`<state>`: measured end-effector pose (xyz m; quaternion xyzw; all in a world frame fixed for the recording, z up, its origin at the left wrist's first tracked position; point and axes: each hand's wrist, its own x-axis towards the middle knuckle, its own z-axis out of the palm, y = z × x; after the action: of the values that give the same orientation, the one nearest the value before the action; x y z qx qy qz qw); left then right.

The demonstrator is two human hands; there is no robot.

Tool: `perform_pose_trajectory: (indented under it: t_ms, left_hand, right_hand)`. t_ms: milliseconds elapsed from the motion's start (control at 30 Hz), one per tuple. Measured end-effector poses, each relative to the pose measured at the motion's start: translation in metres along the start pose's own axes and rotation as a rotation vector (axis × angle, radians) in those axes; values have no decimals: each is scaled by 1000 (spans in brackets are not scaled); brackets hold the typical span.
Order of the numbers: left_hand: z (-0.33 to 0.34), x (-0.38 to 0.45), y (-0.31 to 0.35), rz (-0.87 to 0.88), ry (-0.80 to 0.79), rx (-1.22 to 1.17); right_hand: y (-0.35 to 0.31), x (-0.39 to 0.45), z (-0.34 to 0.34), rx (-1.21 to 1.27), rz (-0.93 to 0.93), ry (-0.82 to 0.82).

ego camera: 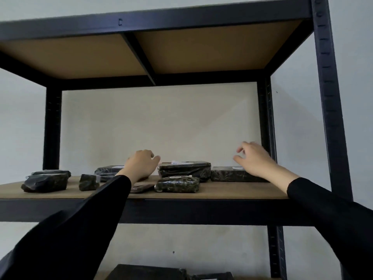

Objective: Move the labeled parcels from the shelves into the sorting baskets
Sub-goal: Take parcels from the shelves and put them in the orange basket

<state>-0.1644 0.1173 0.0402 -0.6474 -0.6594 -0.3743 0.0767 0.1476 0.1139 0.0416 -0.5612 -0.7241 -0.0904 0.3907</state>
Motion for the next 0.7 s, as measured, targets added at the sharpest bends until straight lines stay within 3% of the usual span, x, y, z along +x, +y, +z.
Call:
perform_pose_trajectory:
  t_ms: [100, 267, 500, 600, 700]
  left_hand:
    - [-24, -8, -20, -4, -41, 63]
    - [-41, -37, -43, -67, -140, 174]
    - [-30, -56, -55, -218, -109, 309]
    - [-33, -54, -59, -274, -124, 244]
    - [-46, -62, -72, -294, -21, 74]
  right_hand:
    - [-53, -16, 10, 178, -27, -222]
    - [-98, -23, 41, 179, 113, -503]
    - [-90, -33, 56, 248, 154, -467]
    - [-92, -34, 56, 340, 125, -435]
    - [-111, -40, 55, 453, 44, -392]
